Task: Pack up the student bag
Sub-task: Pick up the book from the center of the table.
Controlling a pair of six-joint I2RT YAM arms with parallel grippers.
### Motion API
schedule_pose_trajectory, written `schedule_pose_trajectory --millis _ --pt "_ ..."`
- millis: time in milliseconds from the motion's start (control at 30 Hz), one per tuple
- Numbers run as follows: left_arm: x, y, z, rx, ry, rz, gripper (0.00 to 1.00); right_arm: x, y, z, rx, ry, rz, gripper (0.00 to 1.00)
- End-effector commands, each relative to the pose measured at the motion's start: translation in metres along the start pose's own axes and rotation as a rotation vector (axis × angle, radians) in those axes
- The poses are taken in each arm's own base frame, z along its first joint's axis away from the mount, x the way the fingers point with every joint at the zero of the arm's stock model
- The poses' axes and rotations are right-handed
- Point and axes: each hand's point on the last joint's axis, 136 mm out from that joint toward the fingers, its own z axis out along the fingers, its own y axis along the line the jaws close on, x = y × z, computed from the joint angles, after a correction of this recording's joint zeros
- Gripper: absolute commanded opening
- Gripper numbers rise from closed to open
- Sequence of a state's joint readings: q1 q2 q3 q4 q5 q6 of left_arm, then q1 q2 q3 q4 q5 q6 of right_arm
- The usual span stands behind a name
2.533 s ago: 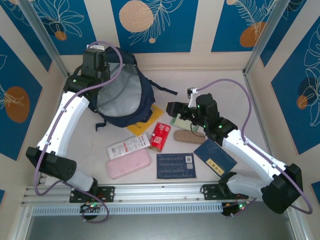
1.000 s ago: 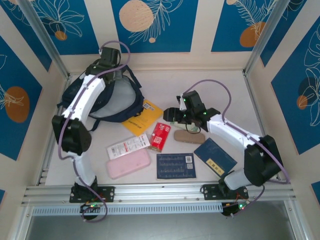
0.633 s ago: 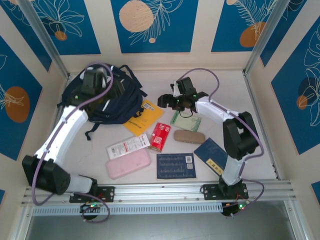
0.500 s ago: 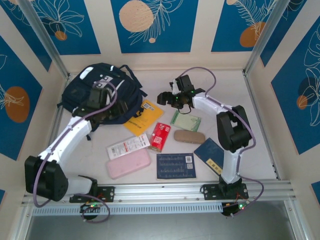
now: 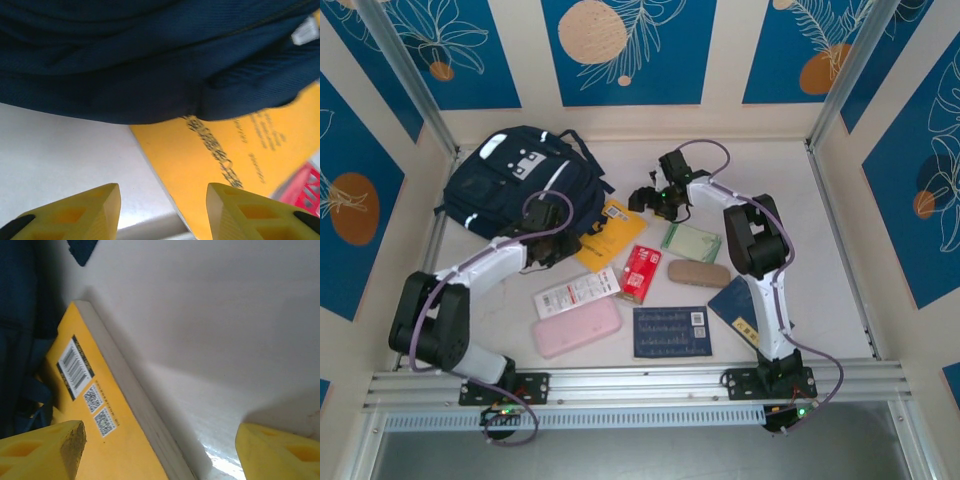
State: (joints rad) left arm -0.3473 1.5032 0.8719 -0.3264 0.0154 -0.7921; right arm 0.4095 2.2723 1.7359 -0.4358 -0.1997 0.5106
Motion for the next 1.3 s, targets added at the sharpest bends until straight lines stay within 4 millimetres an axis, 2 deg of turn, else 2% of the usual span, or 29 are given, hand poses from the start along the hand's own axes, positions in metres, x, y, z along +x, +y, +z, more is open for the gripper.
schedule_pose_trajectory --millis 0,167,300,433,667,767,1067,1167,1200,1267 --pt "0.000 0.004 0.017 -0.055 -0.003 -0.039 0.47 0.022 0.012 0.011 -0.077 0.108 -0.017 0.78" --pt "0.011 0.009 0.036 -0.091 0.040 -0.035 0.46 0.042 0.027 0.017 -0.172 0.192 -0.035 0.74" --pt "0.014 0.010 0.042 -0.101 0.056 -0.029 0.45 0.053 0.032 0.016 -0.194 0.231 -0.042 0.70" --pt "0.014 0.008 0.045 -0.107 0.062 -0.012 0.44 0.049 0.040 0.003 -0.249 0.227 -0.015 0.61" --pt "0.017 0.005 0.049 -0.120 0.079 0.021 0.42 0.040 0.062 -0.026 -0.333 0.210 -0.006 0.57" --pt "0.016 0.004 0.049 -0.124 0.078 0.039 0.42 0.040 0.068 -0.033 -0.350 0.216 -0.005 0.52" --pt "0.013 -0.001 0.047 -0.125 0.078 0.069 0.41 0.043 0.079 -0.045 -0.388 0.232 0.006 0.48" --pt "0.014 -0.003 0.047 -0.121 0.080 0.074 0.41 0.048 0.078 -0.041 -0.405 0.253 0.030 0.46" --pt "0.014 -0.003 0.048 -0.123 0.080 0.076 0.41 0.048 0.076 -0.039 -0.399 0.254 0.035 0.43" --pt "0.014 -0.003 0.047 -0.123 0.080 0.078 0.40 0.049 0.068 -0.035 -0.377 0.249 0.054 0.27"
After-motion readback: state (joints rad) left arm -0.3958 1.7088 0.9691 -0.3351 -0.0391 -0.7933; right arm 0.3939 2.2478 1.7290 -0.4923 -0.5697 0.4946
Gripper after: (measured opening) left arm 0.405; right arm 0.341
